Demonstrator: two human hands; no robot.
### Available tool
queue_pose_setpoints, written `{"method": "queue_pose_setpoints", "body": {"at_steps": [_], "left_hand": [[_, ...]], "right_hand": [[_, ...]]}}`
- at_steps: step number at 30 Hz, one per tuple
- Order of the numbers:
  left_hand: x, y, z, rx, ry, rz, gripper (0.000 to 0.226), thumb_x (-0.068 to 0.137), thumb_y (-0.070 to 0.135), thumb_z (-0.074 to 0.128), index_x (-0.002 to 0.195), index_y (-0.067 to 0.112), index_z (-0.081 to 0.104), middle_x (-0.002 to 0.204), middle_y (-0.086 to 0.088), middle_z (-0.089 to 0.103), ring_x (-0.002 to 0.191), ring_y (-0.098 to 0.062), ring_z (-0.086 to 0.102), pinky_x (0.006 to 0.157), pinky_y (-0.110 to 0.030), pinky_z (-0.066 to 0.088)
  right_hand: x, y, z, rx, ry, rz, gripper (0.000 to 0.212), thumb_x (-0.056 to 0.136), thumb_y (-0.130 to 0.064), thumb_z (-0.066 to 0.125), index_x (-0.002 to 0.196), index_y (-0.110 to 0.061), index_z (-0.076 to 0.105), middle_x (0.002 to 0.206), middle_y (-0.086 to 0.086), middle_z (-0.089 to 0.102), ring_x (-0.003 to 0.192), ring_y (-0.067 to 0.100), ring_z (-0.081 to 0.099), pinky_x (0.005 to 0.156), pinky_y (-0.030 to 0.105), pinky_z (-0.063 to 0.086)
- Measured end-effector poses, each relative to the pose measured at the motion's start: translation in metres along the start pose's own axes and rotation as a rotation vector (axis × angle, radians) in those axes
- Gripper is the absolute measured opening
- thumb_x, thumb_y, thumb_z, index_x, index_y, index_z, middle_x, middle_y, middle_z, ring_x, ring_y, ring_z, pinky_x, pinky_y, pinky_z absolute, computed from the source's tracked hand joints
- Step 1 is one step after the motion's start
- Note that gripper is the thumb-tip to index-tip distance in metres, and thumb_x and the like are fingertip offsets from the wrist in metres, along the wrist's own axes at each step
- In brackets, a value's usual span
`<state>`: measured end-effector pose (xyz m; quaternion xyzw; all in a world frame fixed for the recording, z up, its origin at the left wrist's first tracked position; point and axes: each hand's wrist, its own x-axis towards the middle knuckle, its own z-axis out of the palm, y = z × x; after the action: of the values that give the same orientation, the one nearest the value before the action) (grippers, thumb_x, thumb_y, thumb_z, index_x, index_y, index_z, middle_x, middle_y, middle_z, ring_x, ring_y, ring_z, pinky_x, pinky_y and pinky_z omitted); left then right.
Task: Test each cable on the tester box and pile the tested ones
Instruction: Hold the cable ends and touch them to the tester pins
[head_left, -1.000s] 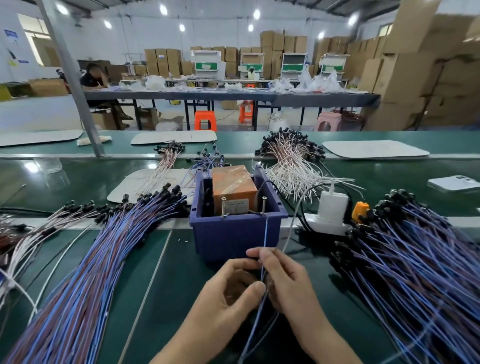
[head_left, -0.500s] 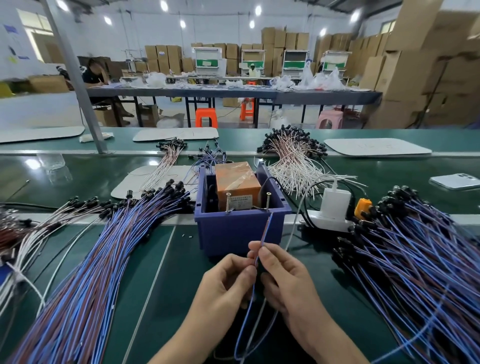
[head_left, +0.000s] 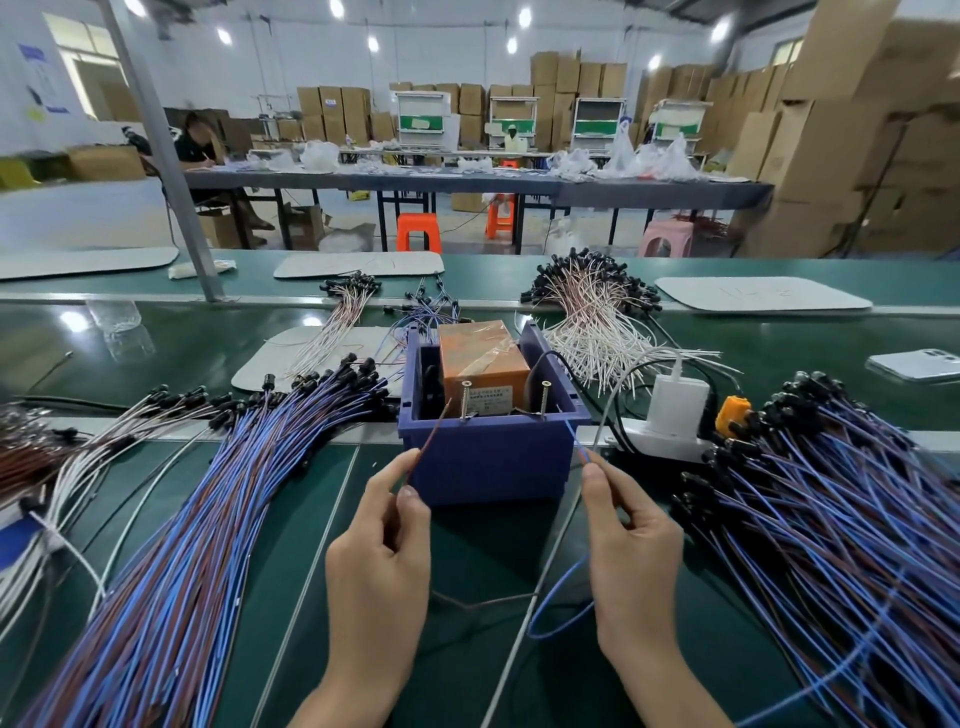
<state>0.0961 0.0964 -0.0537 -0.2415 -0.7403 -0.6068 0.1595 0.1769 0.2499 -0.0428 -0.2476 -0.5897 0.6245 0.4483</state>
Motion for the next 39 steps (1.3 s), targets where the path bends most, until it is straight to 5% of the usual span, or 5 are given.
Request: {"method": "queue_pose_setpoints", "body": {"at_steps": [19, 24, 29, 35, 39], "left_hand": [[0.0015, -0.0010, 0.0044, 0.000, 0.021, -0.063, 0.046, 0.097, 0.016, 0.054, 0.112, 0.060, 0.059, 0.060, -0.012, 0.049, 0.044, -0.007, 0.027, 0.042, -0.023, 0.028], [0.0003, -0.0009, 0.0041, -0.003, 0.000, -0.066, 0.043, 0.097, 0.019, 0.053, 0.113, 0.058, 0.060, 0.050, 0.006, 0.036, 0.044, -0.007, 0.025, 0.042, -0.023, 0.026], [0.0010, -0.0013, 0.0046, -0.001, -0.009, -0.061, 0.043, 0.098, 0.018, 0.053, 0.112, 0.058, 0.060, 0.056, -0.011, 0.043, 0.044, -0.010, 0.027, 0.043, -0.024, 0.026], [0.0007, -0.0036, 0.0029, -0.006, 0.004, -0.065, 0.033, 0.100, 0.025, 0.050, 0.113, 0.054, 0.056, 0.052, 0.005, 0.044, 0.043, -0.006, 0.030, 0.041, -0.023, 0.028], [-0.0010, -0.0017, 0.0018, -0.032, -0.013, -0.040, 0.017, 0.103, 0.034, 0.045, 0.108, 0.048, 0.053, 0.059, 0.002, 0.054, 0.045, -0.007, 0.039, 0.043, -0.024, 0.034]], "right_hand": [[-0.0010, 0.0074, 0.0019, -0.094, -0.033, -0.064, 0.015, 0.096, -0.037, 0.063, 0.100, -0.048, 0.073, 0.073, -0.016, 0.069, 0.047, -0.004, 0.047, 0.049, 0.006, 0.036], [-0.0014, 0.0053, 0.0045, -0.091, -0.039, -0.084, 0.022, 0.097, -0.025, 0.064, 0.103, -0.046, 0.071, 0.103, -0.032, 0.071, 0.102, -0.014, 0.063, 0.080, 0.000, 0.043], [-0.0022, 0.0043, 0.0043, -0.110, -0.046, -0.085, 0.023, 0.097, -0.025, 0.064, 0.104, -0.046, 0.071, 0.104, -0.032, 0.071, 0.105, -0.014, 0.062, 0.083, 0.001, 0.044], [-0.0026, 0.0051, 0.0018, -0.108, -0.062, -0.074, 0.020, 0.098, -0.035, 0.061, 0.100, -0.049, 0.074, 0.055, -0.016, 0.056, 0.043, 0.003, 0.040, 0.043, 0.012, 0.034], [-0.0070, 0.0029, -0.0006, -0.110, -0.127, -0.108, 0.019, 0.097, -0.036, 0.061, 0.105, -0.047, 0.073, 0.056, -0.017, 0.048, 0.043, 0.005, 0.032, 0.042, 0.012, 0.028]]}}
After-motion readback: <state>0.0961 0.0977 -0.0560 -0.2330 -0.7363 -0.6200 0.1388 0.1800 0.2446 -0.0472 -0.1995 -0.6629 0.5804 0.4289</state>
